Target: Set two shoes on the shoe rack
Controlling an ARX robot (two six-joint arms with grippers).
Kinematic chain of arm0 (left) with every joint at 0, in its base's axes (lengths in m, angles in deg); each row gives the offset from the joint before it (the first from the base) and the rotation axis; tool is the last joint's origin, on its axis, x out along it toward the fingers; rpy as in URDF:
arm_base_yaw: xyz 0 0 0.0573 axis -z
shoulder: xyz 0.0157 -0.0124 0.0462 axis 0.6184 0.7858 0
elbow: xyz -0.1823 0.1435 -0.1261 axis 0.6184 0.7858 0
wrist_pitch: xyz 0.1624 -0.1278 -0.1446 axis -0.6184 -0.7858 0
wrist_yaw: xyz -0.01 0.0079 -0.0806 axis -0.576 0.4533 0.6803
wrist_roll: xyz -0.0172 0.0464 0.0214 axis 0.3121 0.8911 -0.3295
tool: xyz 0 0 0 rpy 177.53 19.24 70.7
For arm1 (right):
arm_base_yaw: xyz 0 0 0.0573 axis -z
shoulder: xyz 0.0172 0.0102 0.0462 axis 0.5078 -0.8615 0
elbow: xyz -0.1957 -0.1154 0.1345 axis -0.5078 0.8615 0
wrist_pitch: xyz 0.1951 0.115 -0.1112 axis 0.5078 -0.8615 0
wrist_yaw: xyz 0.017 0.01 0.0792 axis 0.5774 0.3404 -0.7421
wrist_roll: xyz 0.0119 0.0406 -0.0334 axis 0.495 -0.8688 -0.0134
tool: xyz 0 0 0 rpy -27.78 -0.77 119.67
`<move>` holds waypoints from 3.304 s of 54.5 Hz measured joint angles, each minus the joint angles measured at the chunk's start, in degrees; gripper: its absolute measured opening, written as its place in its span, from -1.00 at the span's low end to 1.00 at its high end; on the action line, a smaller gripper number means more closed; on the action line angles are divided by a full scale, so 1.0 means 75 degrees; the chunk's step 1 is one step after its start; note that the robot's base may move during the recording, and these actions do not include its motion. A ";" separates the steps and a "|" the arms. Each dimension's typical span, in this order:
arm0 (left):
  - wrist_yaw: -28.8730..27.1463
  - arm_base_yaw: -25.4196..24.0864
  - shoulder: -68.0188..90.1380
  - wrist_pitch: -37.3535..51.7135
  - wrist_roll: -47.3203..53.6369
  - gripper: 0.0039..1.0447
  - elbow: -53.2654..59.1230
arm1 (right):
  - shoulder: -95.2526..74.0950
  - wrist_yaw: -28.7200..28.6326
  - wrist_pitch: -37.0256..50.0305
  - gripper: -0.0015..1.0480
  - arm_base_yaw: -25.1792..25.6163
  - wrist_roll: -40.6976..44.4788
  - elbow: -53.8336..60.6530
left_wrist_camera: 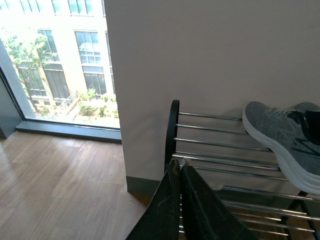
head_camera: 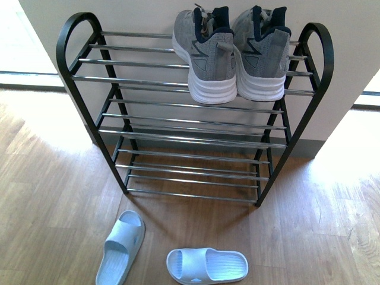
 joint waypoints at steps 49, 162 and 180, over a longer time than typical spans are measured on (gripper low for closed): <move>0.1119 -0.1125 -0.2398 -0.1125 0.0061 -0.98 0.1174 | 0.0000 -0.0003 0.0000 0.82 0.0000 0.0003 0.0000; 0.1090 -0.1134 -0.4441 -0.3255 0.0090 0.83 0.1172 | 0.0003 -0.0020 -0.0003 0.82 0.0000 0.0003 0.0000; 0.1099 -0.1134 -0.4441 -0.3255 0.0093 0.83 0.1172 | 0.0017 -0.0017 -0.0006 0.82 0.0000 0.0000 0.0000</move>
